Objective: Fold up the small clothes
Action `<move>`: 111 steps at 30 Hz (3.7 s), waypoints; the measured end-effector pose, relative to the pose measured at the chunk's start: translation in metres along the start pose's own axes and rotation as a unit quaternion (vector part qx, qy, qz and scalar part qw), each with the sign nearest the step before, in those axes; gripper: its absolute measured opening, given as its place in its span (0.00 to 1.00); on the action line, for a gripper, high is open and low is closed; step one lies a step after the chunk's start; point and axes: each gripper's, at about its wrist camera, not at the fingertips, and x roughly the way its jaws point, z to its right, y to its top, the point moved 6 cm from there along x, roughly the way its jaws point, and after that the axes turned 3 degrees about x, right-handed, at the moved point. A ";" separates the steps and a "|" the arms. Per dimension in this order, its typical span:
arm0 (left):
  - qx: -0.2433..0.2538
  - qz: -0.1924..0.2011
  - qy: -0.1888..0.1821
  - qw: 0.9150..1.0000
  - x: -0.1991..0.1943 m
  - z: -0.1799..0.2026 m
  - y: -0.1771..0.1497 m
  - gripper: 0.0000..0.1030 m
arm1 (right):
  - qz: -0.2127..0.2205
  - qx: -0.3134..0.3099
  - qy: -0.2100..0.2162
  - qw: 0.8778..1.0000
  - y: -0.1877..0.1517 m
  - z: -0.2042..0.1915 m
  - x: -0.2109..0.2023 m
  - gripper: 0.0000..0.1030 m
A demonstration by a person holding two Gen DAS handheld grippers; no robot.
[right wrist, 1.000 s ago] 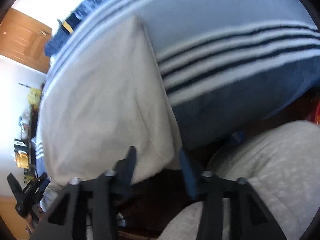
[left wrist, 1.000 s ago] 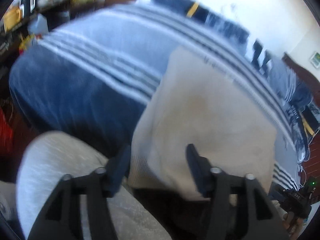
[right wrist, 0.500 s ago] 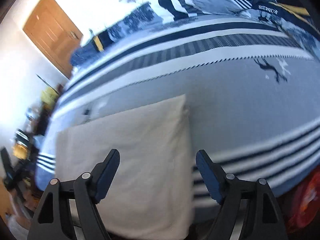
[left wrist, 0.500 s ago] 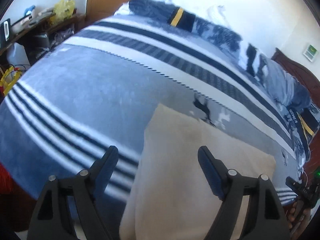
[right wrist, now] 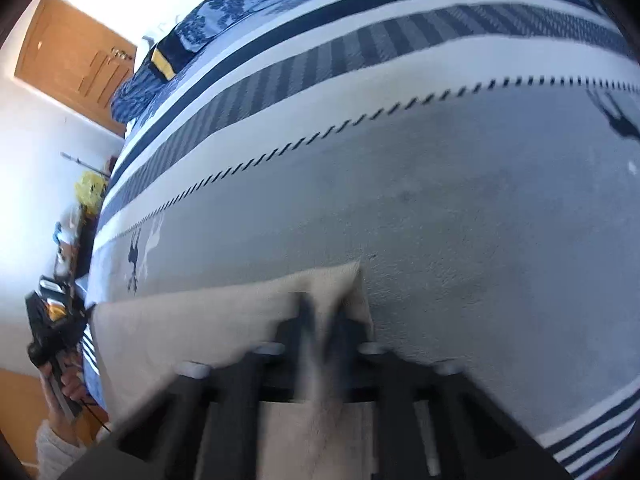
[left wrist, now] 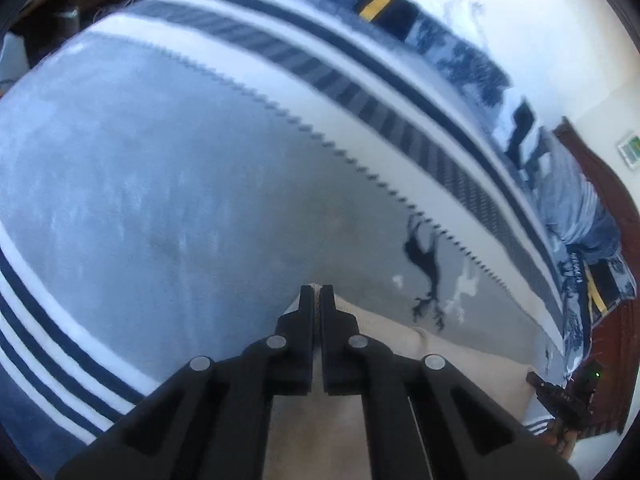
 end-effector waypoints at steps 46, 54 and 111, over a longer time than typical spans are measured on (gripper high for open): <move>0.092 0.081 -0.015 0.992 -0.103 0.094 -0.022 0.10 | 0.096 -0.061 -0.021 0.993 -0.020 -0.053 -0.084 0.09; 0.088 0.105 -0.051 0.989 -0.105 0.133 0.065 0.11 | 0.168 -0.086 -0.001 0.982 0.057 -0.101 -0.135 0.09; -0.044 -0.016 -0.016 0.999 0.028 0.050 -0.036 0.48 | 0.002 0.027 0.026 0.999 -0.035 -0.053 0.022 0.20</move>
